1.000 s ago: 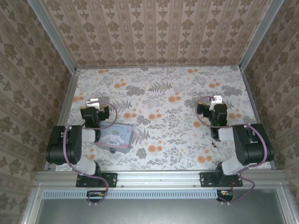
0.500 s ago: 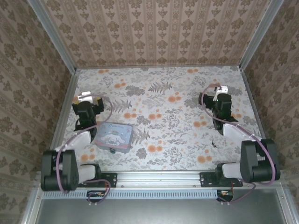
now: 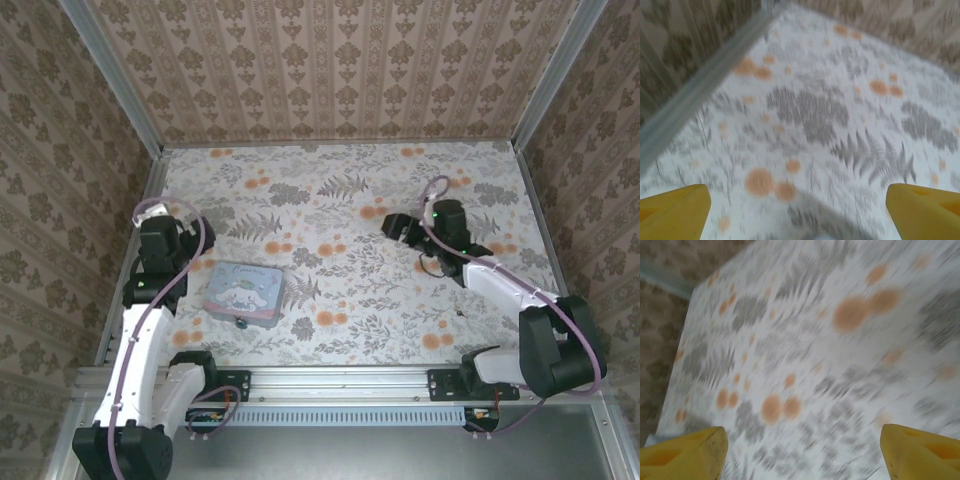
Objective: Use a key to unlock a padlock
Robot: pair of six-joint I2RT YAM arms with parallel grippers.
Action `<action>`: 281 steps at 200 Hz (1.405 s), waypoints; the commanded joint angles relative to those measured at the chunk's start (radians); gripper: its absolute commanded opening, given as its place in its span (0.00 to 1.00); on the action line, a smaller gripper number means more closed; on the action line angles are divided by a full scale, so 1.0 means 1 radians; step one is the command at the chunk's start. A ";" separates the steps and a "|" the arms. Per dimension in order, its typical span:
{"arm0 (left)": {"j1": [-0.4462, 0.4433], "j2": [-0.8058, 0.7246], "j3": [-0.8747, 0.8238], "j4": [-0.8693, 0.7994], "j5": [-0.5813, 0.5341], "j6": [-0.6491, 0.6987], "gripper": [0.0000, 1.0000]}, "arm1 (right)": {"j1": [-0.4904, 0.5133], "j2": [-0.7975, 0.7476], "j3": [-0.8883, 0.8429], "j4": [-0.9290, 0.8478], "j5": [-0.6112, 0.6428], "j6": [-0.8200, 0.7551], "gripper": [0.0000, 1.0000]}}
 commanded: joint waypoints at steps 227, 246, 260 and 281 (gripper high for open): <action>-0.012 0.131 -0.205 -0.039 0.476 -0.117 0.95 | 0.719 0.537 0.404 -0.017 0.122 0.371 0.67; -0.066 0.158 -0.208 -0.007 0.492 -0.130 0.94 | 0.710 0.555 0.402 0.019 0.109 0.390 0.59; -0.130 0.182 -0.202 0.014 0.473 -0.146 0.94 | 0.691 0.554 0.389 0.032 0.110 0.399 0.53; -0.244 0.236 -0.186 0.084 0.431 -0.203 0.94 | 0.637 0.538 0.347 0.074 0.102 0.427 0.37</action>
